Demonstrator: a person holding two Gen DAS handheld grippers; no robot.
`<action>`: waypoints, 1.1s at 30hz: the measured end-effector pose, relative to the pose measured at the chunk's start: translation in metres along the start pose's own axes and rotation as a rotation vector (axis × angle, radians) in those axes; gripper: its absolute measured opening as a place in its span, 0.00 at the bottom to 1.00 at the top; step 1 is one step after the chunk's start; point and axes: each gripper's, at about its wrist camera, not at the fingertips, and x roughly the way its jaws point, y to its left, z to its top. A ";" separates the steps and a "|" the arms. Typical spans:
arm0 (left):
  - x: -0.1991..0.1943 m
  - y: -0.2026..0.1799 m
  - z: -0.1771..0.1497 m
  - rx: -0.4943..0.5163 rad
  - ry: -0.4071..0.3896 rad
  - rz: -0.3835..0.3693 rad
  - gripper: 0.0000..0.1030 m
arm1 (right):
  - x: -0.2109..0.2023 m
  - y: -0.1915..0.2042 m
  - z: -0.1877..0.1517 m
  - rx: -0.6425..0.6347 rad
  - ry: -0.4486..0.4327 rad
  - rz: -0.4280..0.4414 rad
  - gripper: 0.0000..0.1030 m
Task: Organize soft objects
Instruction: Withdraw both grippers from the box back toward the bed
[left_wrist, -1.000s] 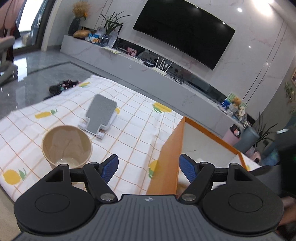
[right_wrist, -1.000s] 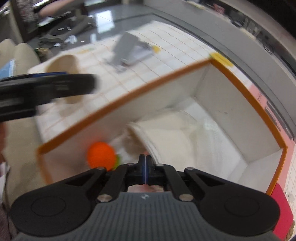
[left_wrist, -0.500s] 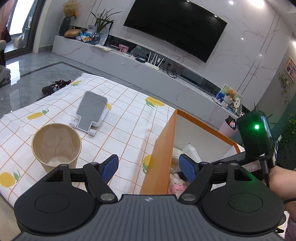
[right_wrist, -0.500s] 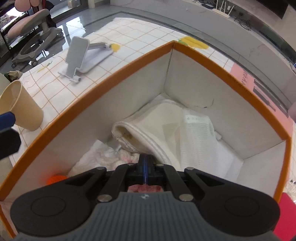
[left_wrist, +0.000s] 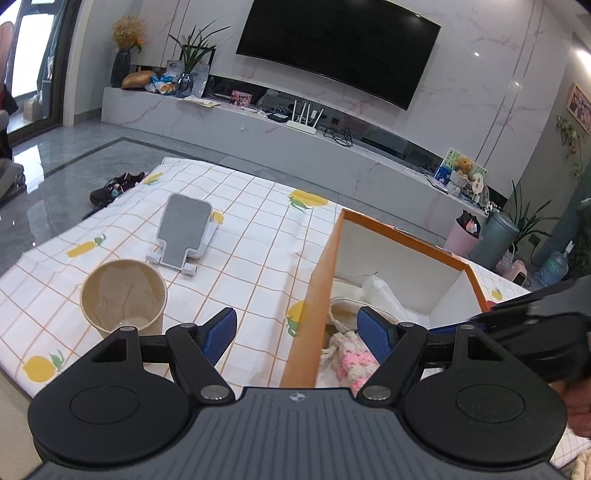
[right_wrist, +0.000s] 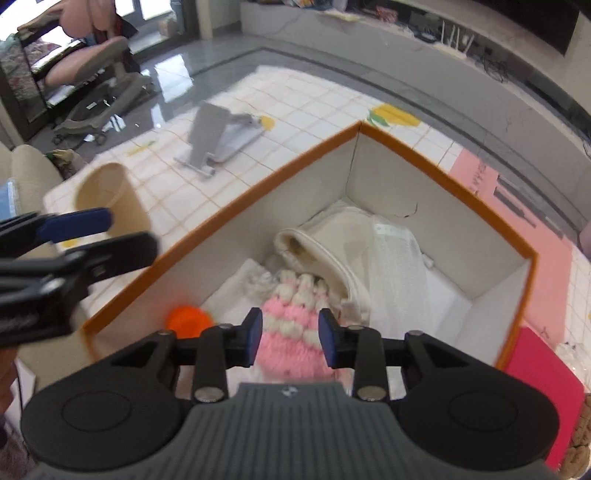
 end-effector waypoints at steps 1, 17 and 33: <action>-0.003 -0.004 0.001 0.007 0.001 0.001 0.85 | -0.010 0.000 -0.004 0.004 -0.007 0.002 0.42; -0.075 -0.129 0.023 0.209 -0.077 -0.004 0.81 | -0.175 -0.054 -0.081 0.069 -0.248 -0.075 0.67; -0.065 -0.240 -0.034 0.472 -0.050 -0.059 0.85 | -0.179 -0.186 -0.251 0.468 -0.307 -0.277 0.78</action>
